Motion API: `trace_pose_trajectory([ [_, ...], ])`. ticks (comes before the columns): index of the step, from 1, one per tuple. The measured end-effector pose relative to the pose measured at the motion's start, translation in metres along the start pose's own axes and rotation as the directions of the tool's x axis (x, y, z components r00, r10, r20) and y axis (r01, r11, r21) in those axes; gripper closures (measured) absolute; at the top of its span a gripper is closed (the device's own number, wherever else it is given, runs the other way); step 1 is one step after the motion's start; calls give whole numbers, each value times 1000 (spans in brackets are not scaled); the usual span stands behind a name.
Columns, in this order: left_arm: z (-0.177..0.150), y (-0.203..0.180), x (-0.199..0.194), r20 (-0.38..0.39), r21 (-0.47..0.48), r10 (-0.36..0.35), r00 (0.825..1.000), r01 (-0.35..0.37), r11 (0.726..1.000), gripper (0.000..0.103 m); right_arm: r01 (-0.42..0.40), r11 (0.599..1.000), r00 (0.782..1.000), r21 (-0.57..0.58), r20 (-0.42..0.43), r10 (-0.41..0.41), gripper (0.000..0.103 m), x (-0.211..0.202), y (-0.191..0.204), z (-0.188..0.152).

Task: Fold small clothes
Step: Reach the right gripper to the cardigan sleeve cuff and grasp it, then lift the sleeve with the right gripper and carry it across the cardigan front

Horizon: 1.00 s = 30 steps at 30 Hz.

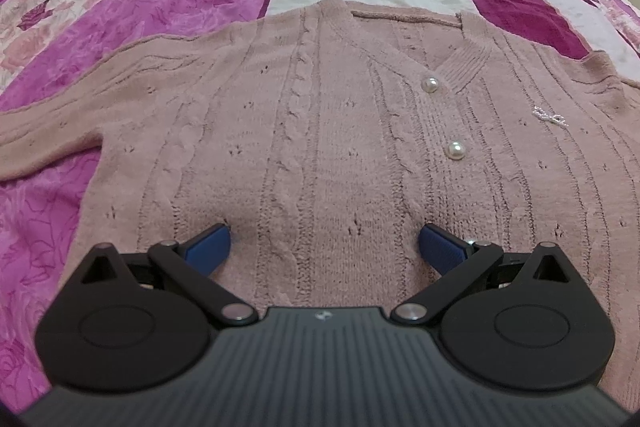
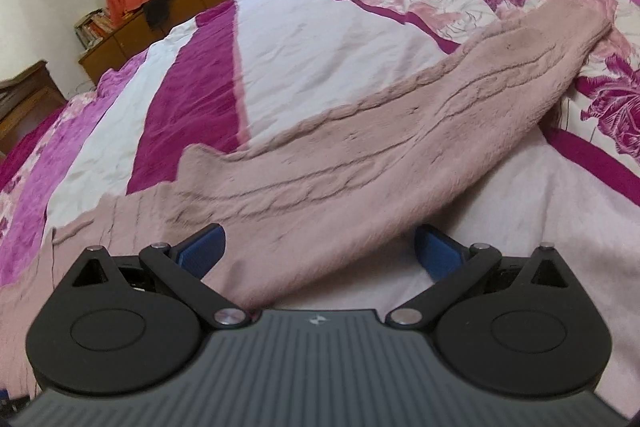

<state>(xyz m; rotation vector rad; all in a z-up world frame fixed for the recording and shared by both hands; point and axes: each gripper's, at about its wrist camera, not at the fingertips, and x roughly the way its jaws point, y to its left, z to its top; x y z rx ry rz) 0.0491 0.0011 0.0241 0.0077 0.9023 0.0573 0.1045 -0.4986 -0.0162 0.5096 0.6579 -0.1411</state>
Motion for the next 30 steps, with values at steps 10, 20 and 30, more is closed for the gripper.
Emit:
trace_pose_trajectory([
  [10,-1,-2,2,2,10,11,1000,-12,1000,0,14,997,1000,80,8,-15,0,27,-16,29],
  [20,0,0,-5,12,2,3,1000,-3,1000,0,8,981,996,194,84,-24,7,34,-37,52],
  [30,2,13,-8,14,-31,3,1000,-3,1000,0,13,971,982,239,180,-57,91,10,-50,51],
])
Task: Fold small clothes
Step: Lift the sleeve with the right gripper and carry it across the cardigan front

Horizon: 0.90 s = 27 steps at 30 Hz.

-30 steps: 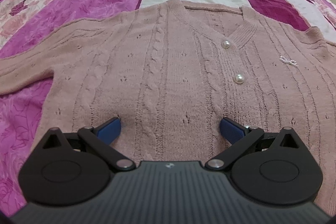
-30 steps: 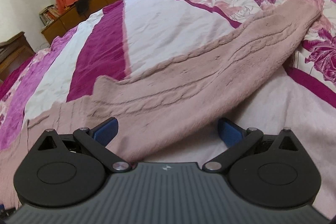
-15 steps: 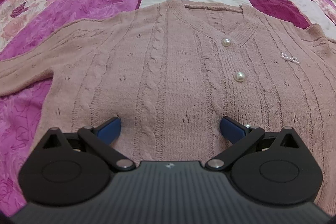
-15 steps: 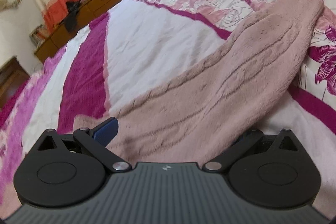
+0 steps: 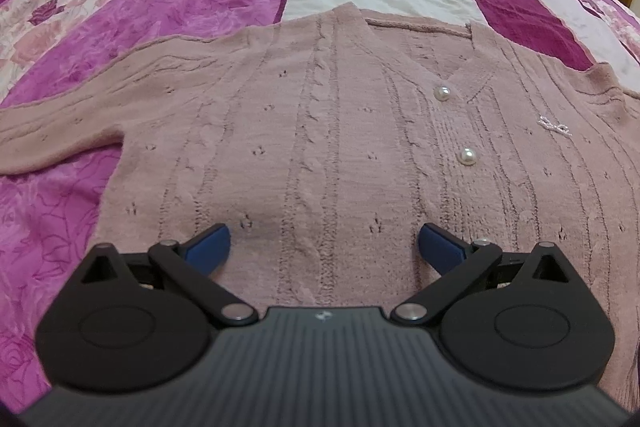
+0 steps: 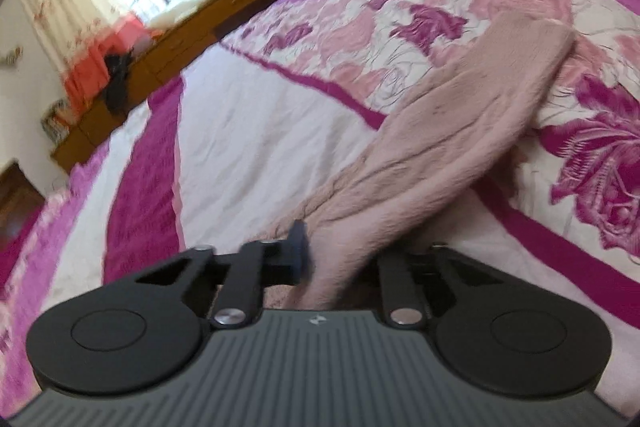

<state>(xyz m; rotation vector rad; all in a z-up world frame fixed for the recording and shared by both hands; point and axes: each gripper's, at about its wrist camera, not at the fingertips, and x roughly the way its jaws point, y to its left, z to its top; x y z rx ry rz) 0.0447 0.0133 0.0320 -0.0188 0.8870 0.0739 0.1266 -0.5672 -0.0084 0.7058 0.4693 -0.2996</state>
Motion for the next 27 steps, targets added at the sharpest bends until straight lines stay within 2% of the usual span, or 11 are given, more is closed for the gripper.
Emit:
trace_pose_trajectory([
  [4,2,2,-4,15,-6,2,1000,-2,1000,0,-42,998,996,-38,73,44,93,-29,11,3],
  [8,2,6,-8,27,-2,16,1000,-16,1000,0,-84,992,989,-96,110,94,94,-56,35,3],
  [12,4,13,-11,34,-18,10,999,-9,1000,0,-137,977,980,-161,122,158,94,-80,68,0],
  [19,18,21,-20,62,19,32,998,-33,999,0,-220,946,958,-236,133,256,94,-119,134,-16],
  [27,30,46,-30,87,-16,37,995,-36,999,0,-283,907,941,-313,92,325,94,-144,206,-50],
])
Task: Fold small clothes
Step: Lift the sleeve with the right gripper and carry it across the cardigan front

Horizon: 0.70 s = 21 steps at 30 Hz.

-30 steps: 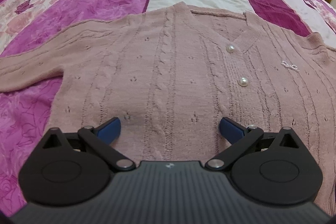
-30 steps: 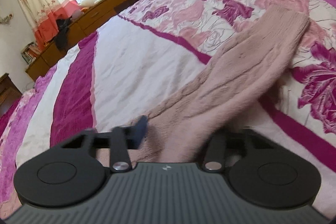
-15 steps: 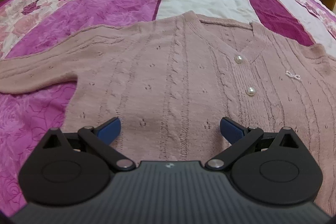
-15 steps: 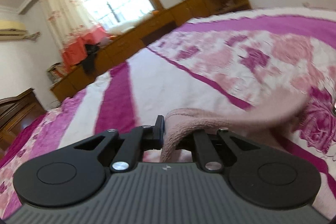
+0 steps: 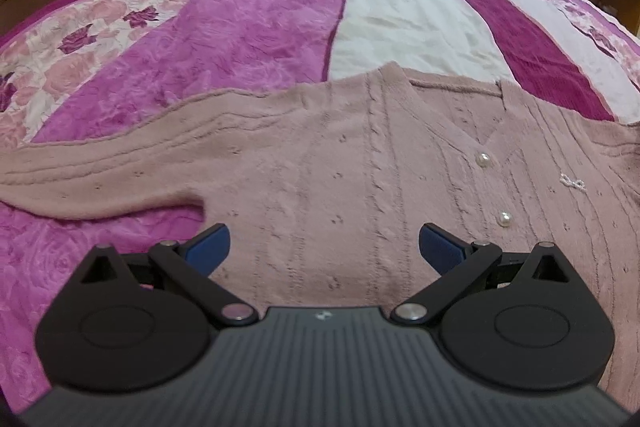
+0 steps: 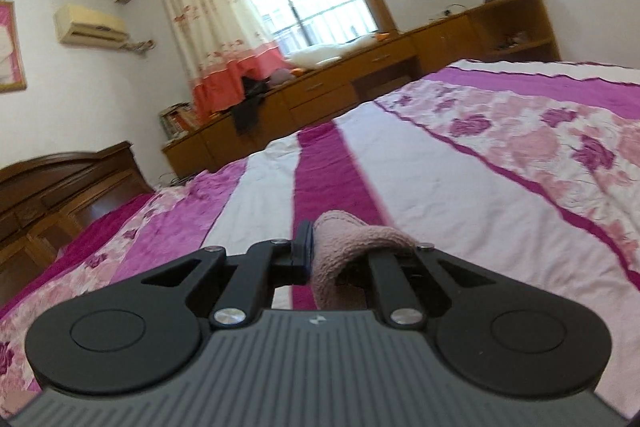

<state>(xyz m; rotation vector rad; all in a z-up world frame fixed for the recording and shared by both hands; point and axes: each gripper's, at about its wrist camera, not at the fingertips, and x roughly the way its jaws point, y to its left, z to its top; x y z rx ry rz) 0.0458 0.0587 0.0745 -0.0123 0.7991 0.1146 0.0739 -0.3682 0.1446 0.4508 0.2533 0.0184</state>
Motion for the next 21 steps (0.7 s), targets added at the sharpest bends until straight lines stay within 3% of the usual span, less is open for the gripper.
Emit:
trace_pose_trajectory([
  [10,2,25,-9,40,-5,12,999,-11,1000,0,-81,996,992,-23,-94,79,94,25,96,-52],
  [16,5,40,-12,53,-16,24,998,-23,1000,0,-102,995,980,4,-174,101,94,54,129,-100],
  [21,4,52,-11,53,-32,34,998,-32,999,0,-88,996,964,23,-251,91,94,87,133,-140],
])
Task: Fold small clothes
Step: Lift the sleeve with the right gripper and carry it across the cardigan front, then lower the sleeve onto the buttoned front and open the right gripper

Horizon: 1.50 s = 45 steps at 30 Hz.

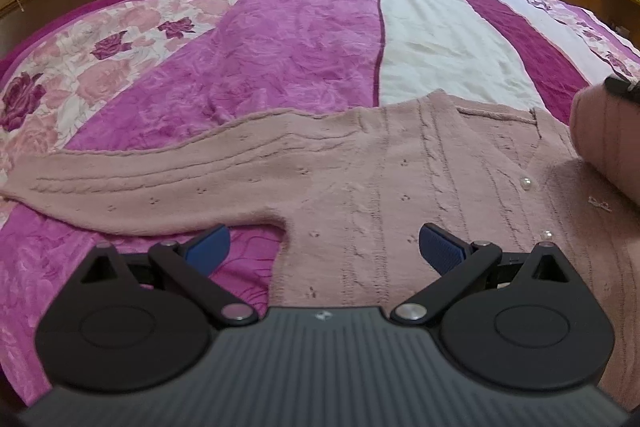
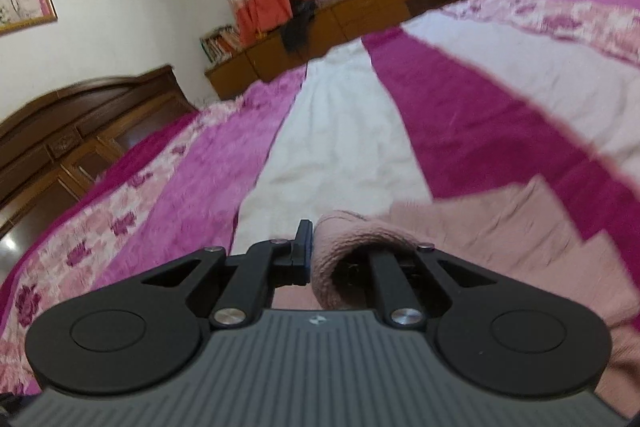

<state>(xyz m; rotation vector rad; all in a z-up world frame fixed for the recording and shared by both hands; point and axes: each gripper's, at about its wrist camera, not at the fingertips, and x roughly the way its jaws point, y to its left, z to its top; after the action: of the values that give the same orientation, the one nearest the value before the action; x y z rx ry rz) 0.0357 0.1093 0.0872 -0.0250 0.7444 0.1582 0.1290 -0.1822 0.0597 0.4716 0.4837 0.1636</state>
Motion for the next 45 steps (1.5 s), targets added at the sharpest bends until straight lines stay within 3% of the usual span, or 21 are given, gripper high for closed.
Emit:
trace_pose_trajectory([
  [9,-10,5,10,-34,-15,-7,999,6,1000,0,17,1000,987,17,-162,-14,92,49,-10,-53],
  [11,-12,5,11,-36,-15,-16,999,16,1000,0,26,999,982,18,-186,-23,88,52,-13,-63],
  [14,-15,2,13,-42,-15,-28,999,27,1000,0,19,1000,985,8,-171,-17,69,44,-13,-71],
  [16,-15,0,15,-48,-14,-34,998,34,999,0,-11,1000,985,15,-173,14,45,36,-11,-73],
  [19,-17,-3,14,-48,-6,-40,998,39,999,0,-35,999,983,0,-179,35,34,20,-5,-76],
  [31,-19,-15,10,-42,10,-72,997,73,997,0,-78,997,983,-3,-166,76,28,-61,-13,-69],
  [45,-16,-35,-1,-19,40,-115,993,116,992,0,-88,995,981,-57,-181,76,28,-116,-28,-54],
])
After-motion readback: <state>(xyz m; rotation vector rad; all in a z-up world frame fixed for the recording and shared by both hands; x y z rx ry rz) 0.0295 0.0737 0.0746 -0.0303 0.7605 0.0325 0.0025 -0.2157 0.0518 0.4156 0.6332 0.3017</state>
